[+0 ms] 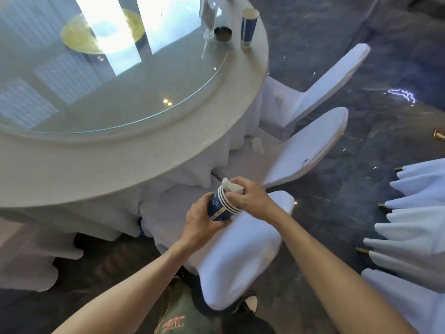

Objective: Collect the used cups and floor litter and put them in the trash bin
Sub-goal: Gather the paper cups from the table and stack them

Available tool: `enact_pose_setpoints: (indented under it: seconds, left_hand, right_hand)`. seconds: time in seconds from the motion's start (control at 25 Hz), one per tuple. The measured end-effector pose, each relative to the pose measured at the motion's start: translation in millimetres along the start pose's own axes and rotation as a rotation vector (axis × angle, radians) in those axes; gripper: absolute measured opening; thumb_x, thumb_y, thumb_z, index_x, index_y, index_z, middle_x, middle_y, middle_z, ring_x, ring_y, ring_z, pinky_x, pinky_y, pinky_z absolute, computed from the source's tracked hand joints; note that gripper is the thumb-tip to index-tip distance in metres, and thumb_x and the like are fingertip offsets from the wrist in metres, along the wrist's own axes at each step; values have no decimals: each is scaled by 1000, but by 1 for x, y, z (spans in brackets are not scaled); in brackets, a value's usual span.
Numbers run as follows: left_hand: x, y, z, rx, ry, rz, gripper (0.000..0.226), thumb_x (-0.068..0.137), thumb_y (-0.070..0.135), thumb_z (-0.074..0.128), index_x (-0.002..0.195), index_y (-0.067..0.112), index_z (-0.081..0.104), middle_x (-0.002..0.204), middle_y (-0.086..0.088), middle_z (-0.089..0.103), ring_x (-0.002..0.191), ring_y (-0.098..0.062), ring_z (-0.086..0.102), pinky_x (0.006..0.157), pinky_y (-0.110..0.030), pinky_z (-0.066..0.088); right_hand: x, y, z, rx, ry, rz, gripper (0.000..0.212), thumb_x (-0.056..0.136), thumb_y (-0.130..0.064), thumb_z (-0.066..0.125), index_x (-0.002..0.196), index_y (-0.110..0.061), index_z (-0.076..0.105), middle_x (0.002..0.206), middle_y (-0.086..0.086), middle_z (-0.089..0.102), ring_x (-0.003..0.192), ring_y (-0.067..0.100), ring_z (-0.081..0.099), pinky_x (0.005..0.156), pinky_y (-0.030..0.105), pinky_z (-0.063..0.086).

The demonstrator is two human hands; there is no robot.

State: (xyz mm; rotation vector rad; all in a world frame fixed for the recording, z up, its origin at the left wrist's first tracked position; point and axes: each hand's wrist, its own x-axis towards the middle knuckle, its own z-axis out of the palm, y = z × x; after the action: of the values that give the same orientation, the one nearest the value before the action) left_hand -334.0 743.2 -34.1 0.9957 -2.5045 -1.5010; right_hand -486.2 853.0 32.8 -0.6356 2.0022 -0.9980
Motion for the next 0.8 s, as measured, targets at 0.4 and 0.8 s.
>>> enact_pose_setpoints:
  seconds: [0.4, 0.8]
  left_hand:
    - [-71, 93, 69, -97, 78, 46, 70, 69, 51, 90, 129, 42, 55, 118, 16, 69, 107, -9, 70, 93, -39, 62]
    - [0, 134, 104, -81, 177, 32, 71, 62, 60, 88, 124, 40, 60, 113, 14, 72, 101, -11, 72, 87, -47, 61]
  right_hand:
    - [-115, 8, -90, -428, -114, -214, 33, 103, -40, 51, 117, -18, 72, 117, 5, 68, 109, 21, 64, 98, 43, 54]
    - [-78, 21, -164, -387, -224, -101, 32, 97, -45, 57, 90, -15, 64, 91, 6, 67, 84, 23, 64, 77, 44, 56]
